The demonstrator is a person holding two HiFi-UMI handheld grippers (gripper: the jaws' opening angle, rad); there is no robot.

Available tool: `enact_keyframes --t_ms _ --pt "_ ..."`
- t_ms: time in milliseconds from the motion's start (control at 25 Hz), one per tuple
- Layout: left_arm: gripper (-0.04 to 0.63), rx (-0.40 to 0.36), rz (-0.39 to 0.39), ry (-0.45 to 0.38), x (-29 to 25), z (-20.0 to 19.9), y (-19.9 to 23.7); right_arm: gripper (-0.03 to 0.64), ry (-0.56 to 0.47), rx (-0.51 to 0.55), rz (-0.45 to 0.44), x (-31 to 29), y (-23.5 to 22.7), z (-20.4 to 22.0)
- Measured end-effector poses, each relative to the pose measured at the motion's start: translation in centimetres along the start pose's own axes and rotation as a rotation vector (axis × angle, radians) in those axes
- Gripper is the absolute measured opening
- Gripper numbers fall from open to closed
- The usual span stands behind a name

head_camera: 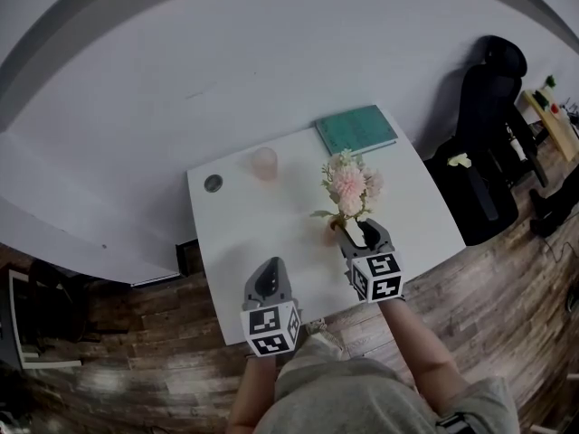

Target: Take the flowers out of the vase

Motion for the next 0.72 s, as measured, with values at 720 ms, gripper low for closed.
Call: enact_keyframes --t_ms 720 --pt "0.008 0.005 0.018 0.027 -2.2 0.6 0.5 0.163 0.011 -0.048 0.020 -3.0 -1.2 -0.2"
Point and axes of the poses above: the fingertips, and each gripper's own axes: x backward along the fingers, y to its left, z out of its underside, the point moved 3 cm from there along x, backward along the fingers, and after that the axes turned 15 degrees about -x, right-handed, at the moved point
